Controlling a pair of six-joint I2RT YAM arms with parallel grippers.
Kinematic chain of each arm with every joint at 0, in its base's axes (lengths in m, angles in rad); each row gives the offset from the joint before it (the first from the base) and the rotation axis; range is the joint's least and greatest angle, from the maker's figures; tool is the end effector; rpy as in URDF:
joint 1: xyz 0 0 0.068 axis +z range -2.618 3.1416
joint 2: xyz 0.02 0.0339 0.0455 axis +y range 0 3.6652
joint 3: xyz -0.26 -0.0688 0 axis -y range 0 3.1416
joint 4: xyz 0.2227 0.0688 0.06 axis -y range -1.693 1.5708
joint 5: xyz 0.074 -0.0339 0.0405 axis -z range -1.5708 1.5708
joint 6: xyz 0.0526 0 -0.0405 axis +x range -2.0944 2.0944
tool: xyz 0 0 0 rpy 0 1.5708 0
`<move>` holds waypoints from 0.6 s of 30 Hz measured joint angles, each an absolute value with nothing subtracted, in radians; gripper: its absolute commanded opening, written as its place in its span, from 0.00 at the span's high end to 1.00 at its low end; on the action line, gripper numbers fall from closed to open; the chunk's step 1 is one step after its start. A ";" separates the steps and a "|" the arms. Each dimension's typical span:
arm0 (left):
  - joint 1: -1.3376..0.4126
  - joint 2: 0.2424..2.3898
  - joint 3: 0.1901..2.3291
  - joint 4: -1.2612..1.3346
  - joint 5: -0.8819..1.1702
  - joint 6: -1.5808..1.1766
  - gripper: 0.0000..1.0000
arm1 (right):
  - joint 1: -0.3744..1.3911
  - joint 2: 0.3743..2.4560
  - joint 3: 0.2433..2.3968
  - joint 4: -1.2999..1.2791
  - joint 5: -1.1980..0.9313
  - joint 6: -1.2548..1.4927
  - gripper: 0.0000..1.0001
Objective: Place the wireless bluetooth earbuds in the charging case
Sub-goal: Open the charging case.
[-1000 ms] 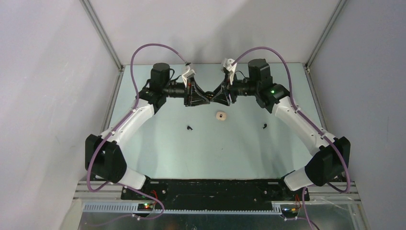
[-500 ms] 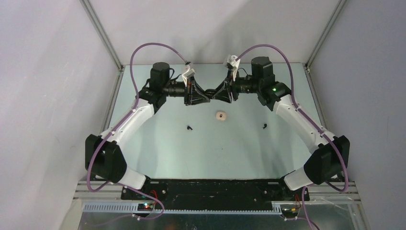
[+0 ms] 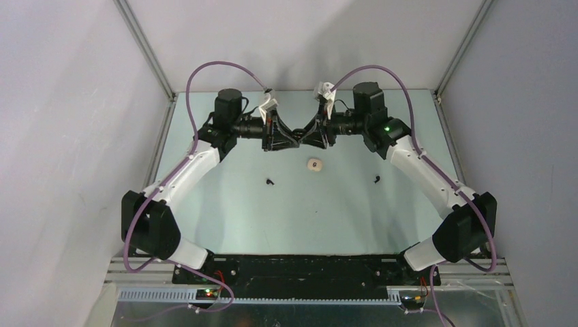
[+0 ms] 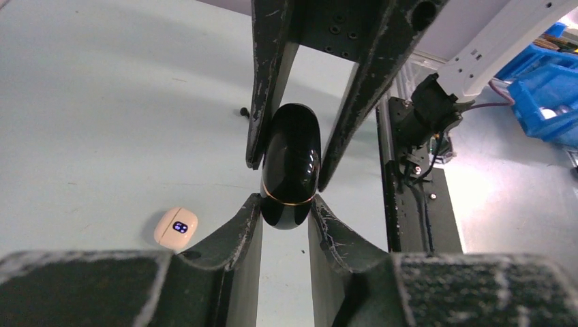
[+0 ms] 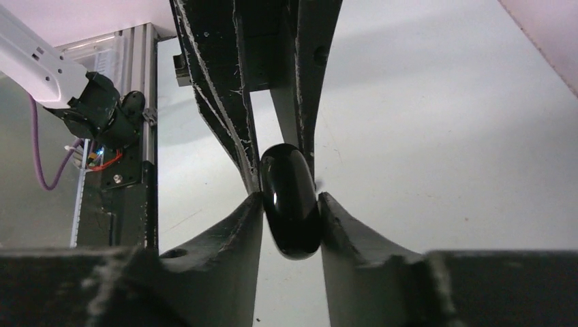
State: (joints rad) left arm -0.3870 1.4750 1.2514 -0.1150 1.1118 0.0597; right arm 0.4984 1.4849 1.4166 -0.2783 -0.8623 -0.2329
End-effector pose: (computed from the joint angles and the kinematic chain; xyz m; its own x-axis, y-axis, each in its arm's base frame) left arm 0.2761 -0.1634 0.3491 -0.2504 0.1306 -0.9593 0.9669 0.0835 -0.2410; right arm 0.2670 0.1908 0.3804 -0.0738 -0.2111 -0.9747 -0.9819 0.1864 0.0339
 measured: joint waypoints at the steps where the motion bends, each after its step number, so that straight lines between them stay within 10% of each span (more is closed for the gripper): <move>1: -0.387 1.476 1.251 -0.117 1.115 0.059 1.00 | 0.503 1.485 1.417 -0.278 -0.858 -0.240 0.76; 4: -0.387 1.478 1.251 -0.119 1.125 0.058 0.95 | 0.503 1.487 1.418 -0.281 -0.863 -0.249 0.93; 8: -0.386 1.480 1.251 -0.122 1.124 0.047 0.62 | 0.501 1.488 1.418 -0.281 -0.868 -0.255 1.00; 18: -0.388 1.490 1.251 -0.070 1.102 -0.043 0.57 | 0.496 1.489 1.418 -0.253 -0.872 -0.216 1.00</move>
